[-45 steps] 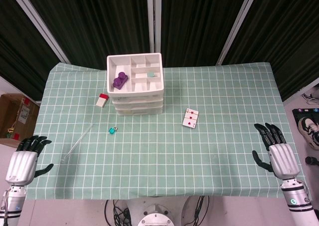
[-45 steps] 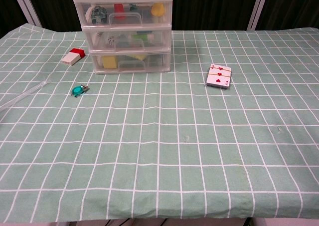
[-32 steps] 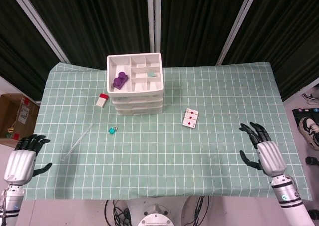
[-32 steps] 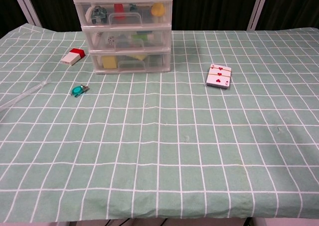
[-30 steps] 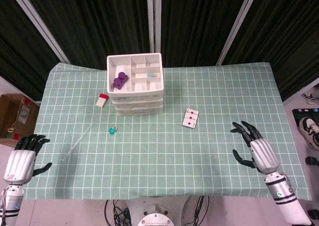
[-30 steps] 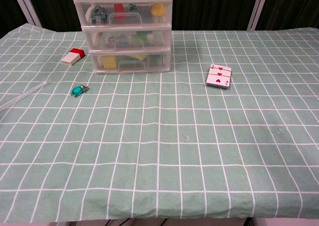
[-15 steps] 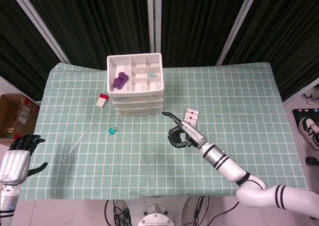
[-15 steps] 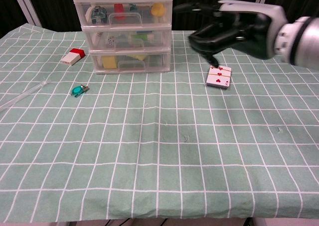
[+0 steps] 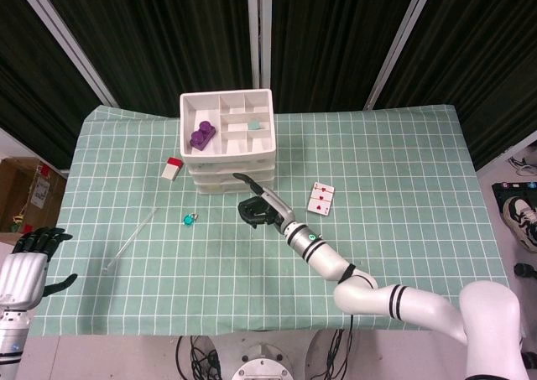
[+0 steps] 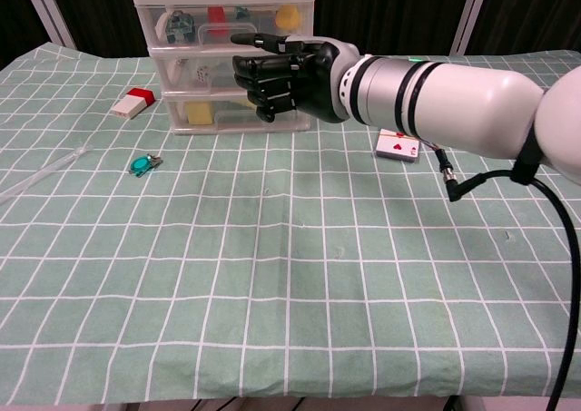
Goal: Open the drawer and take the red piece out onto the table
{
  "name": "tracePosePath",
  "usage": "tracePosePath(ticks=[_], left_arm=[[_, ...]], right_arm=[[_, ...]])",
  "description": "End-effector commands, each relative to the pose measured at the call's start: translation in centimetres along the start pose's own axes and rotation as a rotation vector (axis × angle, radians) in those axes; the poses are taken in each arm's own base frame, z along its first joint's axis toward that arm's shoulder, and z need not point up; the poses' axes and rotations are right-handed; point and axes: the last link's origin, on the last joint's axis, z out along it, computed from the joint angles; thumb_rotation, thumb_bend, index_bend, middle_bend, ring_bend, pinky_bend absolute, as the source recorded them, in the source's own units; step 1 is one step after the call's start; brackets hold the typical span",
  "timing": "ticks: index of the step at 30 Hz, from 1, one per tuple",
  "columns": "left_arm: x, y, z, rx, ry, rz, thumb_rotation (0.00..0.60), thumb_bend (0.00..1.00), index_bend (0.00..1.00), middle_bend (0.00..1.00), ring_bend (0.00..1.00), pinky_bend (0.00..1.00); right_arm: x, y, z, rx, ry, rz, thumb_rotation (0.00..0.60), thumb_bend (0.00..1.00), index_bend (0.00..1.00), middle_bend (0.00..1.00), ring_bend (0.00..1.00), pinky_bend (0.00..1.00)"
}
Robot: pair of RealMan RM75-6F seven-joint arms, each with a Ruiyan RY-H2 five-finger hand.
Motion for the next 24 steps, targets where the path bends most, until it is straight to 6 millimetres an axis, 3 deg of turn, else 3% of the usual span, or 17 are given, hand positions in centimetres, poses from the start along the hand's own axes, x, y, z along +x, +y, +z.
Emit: tracePosePath(ticks=[1, 24], left_arm=[[0.0, 0.0, 0.1, -0.002, 0.003, -0.001, 0.6, 0.0, 0.29, 0.22, 0.16, 0.2], [0.1, -0.2, 0.1, 0.005, 0.003, 0.004, 0.6, 0.0, 0.29, 0.22, 0.16, 0.2]], right_arm=[[-0.4, -0.2, 1.0, 0.009, 0.007, 0.016, 0.6, 0.51, 0.05, 0.75, 0.75, 0.76], [-1.4, -0.3, 4.8, -0.016, 0.003, -0.031, 0.6, 0.51, 0.08, 0.75, 0.75, 0.76]])
